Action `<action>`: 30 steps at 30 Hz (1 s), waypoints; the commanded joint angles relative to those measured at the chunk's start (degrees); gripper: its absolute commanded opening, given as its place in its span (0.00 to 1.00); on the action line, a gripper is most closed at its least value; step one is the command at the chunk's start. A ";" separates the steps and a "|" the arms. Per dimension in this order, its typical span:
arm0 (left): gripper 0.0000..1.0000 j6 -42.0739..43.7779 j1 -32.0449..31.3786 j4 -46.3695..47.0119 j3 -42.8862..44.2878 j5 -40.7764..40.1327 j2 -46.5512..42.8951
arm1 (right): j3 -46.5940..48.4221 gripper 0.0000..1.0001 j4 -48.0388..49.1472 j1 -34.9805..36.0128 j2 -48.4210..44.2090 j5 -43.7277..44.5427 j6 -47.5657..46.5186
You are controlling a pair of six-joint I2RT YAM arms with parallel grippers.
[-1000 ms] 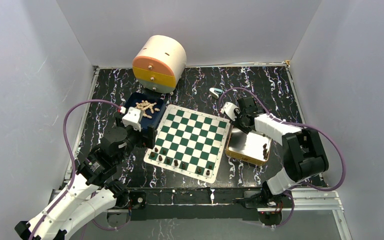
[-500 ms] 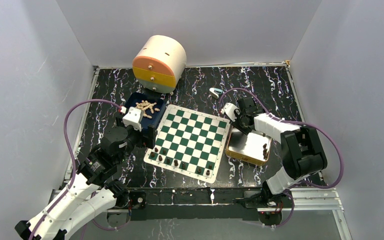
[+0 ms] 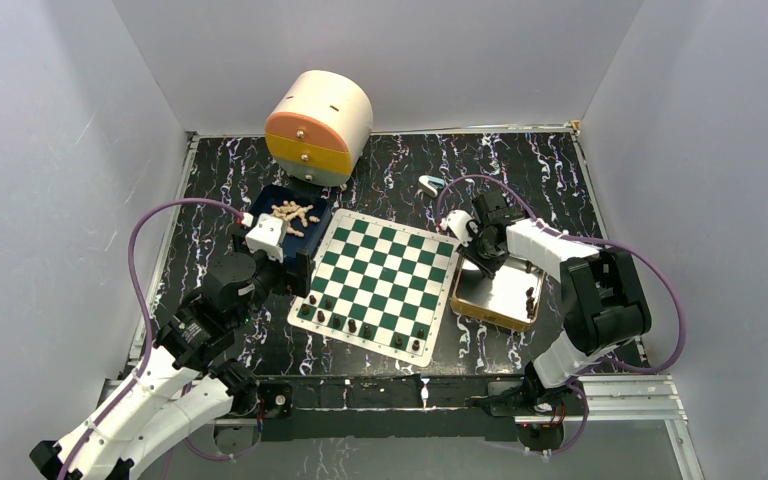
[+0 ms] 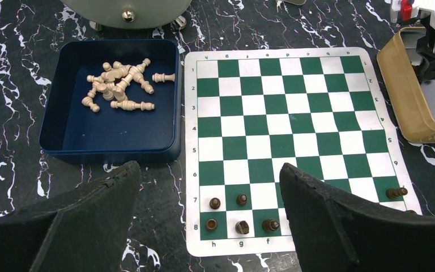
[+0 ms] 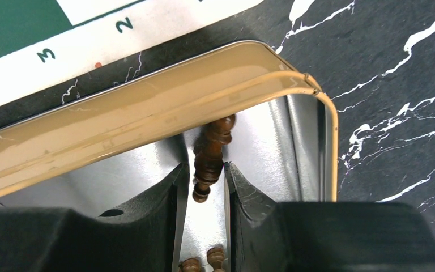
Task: Set up the chess pieces on the board
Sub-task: Pick up the chess piece from the storage box.
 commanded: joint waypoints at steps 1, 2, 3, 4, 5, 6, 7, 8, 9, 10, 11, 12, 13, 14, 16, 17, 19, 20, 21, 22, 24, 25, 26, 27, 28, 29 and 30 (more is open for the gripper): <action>0.90 0.46 -0.18 1.34 -0.02 -0.50 -0.13 | 0.26 0.37 -0.46 -0.01 -0.72 -0.77 1.28; 0.90 0.51 -0.18 1.29 -0.04 -0.50 -0.21 | 0.09 0.37 -0.37 0.03 -0.35 -0.67 1.40; 0.90 0.58 -0.18 1.29 -0.09 -0.52 -0.30 | -0.12 0.37 -0.16 0.04 0.00 -0.25 1.66; 0.90 0.51 -0.18 1.32 -0.10 -0.58 -0.51 | -0.36 0.37 0.07 0.07 0.19 0.18 1.89; 0.90 0.51 -0.18 1.26 -0.17 -0.66 -0.56 | -0.49 0.36 0.12 0.07 0.27 0.30 2.02; 0.90 0.50 -0.18 1.27 -0.23 -0.67 -0.59 | -0.52 0.36 0.08 0.07 0.39 0.29 2.20; 0.90 0.52 -0.18 1.28 -0.19 -0.67 -0.66 | -0.52 0.35 0.05 0.04 0.45 0.40 2.49; 0.90 0.51 -0.18 1.33 -0.16 -0.67 -0.59 | -0.45 0.34 -0.10 0.06 0.40 0.59 2.76; 0.90 0.56 -0.18 1.29 -0.16 -0.67 -0.51 | -0.37 0.34 -0.30 0.01 0.35 0.97 3.09; 0.90 0.55 -0.13 1.26 -0.11 -0.61 -0.42 | -0.28 0.33 -0.53 0.07 0.18 1.34 3.30; 0.90 0.55 -0.17 1.26 -0.10 -0.52 -0.32 | -0.11 0.32 -0.95 0.02 -0.05 1.64 3.38; 0.90 0.59 -0.13 1.30 -0.10 -0.44 -0.29 | 0.03 0.30 -1.28 0.01 -0.32 2.06 3.62; 0.90 0.59 -0.17 1.33 -0.10 -0.35 -0.27 | 0.21 0.28 -1.38 -0.01 -0.55 2.53 3.84; 0.90 0.59 -0.18 1.32 -0.10 -0.25 -0.28 | 0.31 0.25 -1.40 -0.08 -0.91 2.89 4.14; 0.89 0.59 -0.18 1.33 -0.10 -0.21 -0.24 | 0.71 0.17 -1.86 -0.07 -1.36 3.05 4.71; 0.89 0.59 -0.18 1.33 -0.10 -0.11 -0.23 | 0.92 0.14 -2.15 -0.06 -1.63 3.30 5.06; 0.88 0.36 -0.15 1.24 -0.10 0.02 -0.23 | 1.53 0.07 -2.87 -0.06 -2.25 4.00 5.65; 0.88 0.15 -0.15 1.25 -0.12 -0.02 -0.27 | 1.89 0.04 -3.19 -0.10 -2.76 4.48 5.98; 0.88 -0.19 -0.17 1.25 -0.15 0.02 -0.29 | 2.19 0.02 -3.57 -0.03 -3.37 4.89 6.34; 0.88 -0.46 -0.18 1.24 -0.13 0.09 -0.37 | 2.55 0.00 -3.78 -0.06 -4.28 5.18 6.79; 0.87 -1.18 -0.17 1.24 -0.11 0.19 -0.57 | 3.12 0.00 -4.11 -0.02 -5.85 5.31 7.75; 0.87 -1.57 -0.18 1.28 -0.05 0.24 -0.62 | 3.29 0.00 -4.20 -0.05 -6.82 5.06 8.15; 0.86 -2.08 -0.18 1.31 -0.03 0.41 -0.66 | 3.30 0.00 -4.21 -0.05 -7.70 4.53 8.37; 0.86 -2.55 -0.18 1.33 -0.02 0.58 -0.68 | 3.32 0.00 -4.11 -0.10 -8.57 4.27 8.63; 0.85 -3.03 -0.18 1.40 -0.05 0.66 -0.64 | 3.33 0.00 -4.04 -0.09 -9.34 4.16 8.77; 0.85 -3.71 -0.18 1.43 0.06 0.60 -0.55 | 3.35 0.00 -3.97 -0.03 -10.19 4.13 8.80; 0.85 -4.43 -0.18 1.41 0.15 0.56 -0.47 | 3.34 0.00 -3.87 -0.03 -10.90 4.13 8.87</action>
